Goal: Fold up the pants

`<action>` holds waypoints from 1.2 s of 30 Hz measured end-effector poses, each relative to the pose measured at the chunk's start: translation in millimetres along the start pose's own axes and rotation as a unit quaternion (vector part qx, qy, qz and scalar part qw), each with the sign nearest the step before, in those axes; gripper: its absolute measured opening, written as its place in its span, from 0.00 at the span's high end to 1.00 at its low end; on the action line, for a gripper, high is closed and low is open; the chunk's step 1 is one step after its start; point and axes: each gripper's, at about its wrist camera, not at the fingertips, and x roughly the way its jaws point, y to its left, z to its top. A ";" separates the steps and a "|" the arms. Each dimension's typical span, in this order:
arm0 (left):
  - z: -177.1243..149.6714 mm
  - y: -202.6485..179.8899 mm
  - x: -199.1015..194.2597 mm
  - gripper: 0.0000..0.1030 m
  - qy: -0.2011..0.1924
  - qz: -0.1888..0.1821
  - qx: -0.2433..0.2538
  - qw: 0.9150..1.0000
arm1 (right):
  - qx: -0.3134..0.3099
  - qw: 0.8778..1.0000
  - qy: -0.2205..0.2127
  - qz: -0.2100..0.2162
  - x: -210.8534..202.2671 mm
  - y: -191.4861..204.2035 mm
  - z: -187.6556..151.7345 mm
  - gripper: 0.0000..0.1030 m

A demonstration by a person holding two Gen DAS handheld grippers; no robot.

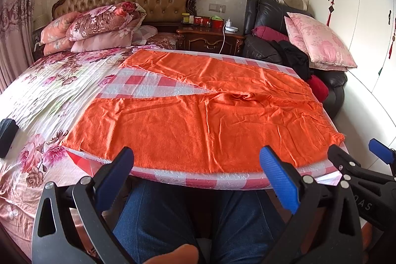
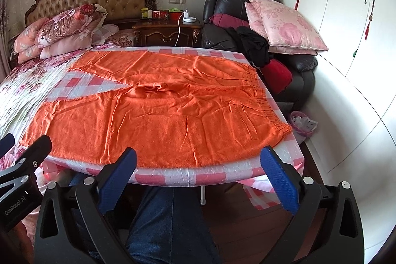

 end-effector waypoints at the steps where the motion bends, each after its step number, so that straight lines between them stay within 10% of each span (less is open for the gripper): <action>1: 0.5 -0.3 -0.3 0.02 0.000 0.000 0.000 1.000 | 0.001 1.000 0.001 0.001 0.8 -0.4 0.1 0.06; 36: -0.7 -1.7 0.7 0.02 -0.001 0.000 0.001 1.000 | 0.002 1.000 0.001 0.004 -1.0 -0.4 -2.3 0.06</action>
